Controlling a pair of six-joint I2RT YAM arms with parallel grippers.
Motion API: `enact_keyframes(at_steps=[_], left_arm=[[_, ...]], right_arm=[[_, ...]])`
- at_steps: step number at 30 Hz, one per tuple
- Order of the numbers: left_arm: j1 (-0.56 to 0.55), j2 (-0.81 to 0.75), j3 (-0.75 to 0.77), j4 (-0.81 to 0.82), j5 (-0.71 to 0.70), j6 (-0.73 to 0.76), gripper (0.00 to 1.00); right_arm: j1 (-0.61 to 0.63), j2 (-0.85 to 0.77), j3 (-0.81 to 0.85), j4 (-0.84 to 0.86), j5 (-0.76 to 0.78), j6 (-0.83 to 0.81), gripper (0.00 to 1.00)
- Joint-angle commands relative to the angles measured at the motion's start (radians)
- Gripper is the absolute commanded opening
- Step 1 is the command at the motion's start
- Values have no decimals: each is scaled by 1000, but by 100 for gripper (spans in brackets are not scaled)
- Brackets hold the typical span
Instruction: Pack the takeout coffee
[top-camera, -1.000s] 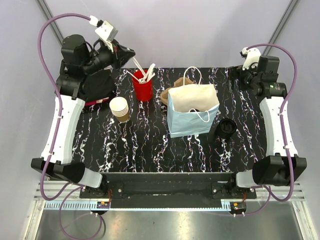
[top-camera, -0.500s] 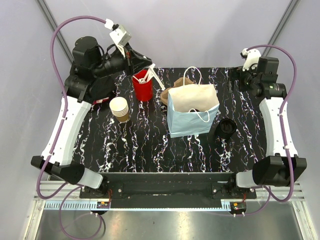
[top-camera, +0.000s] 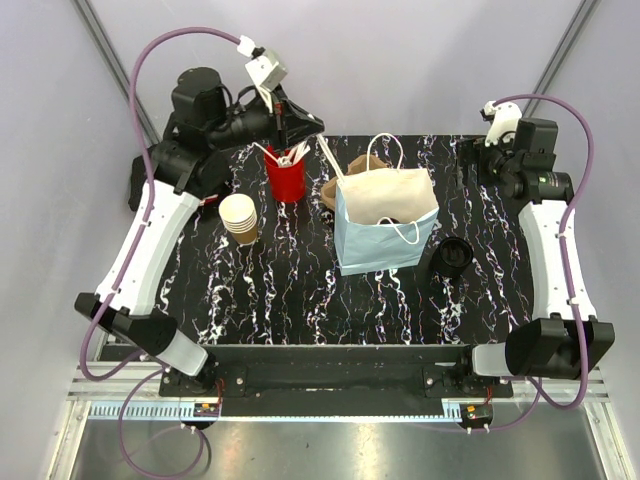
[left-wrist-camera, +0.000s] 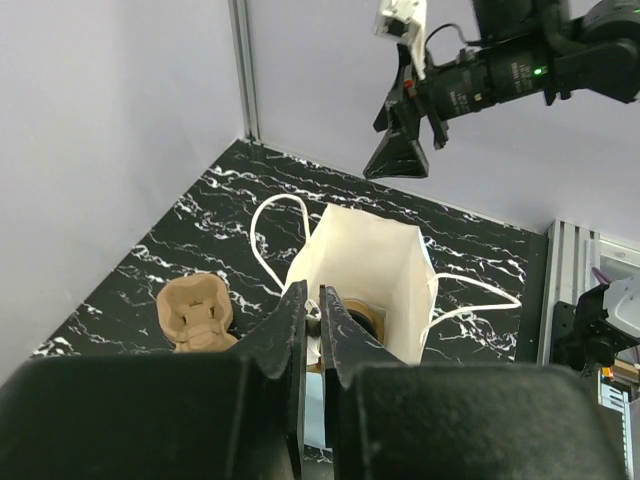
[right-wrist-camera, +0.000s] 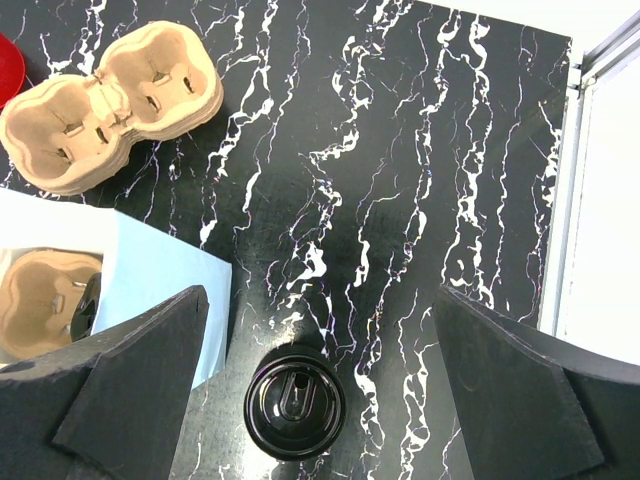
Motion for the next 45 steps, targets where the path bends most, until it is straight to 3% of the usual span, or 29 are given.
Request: enact_keyframes(at_steps=[1, 36, 45], left_arm=[[-32, 29, 31, 34, -25, 16, 4], [-178, 165, 175, -63, -71, 134, 2], [-186, 158, 108, -44, -50, 162, 0]], right_arm=[[-1, -34, -8, 54, -19, 5, 99], [-3, -63, -37, 56, -30, -16, 100], [-3, -65, -37, 51, -13, -25, 100]])
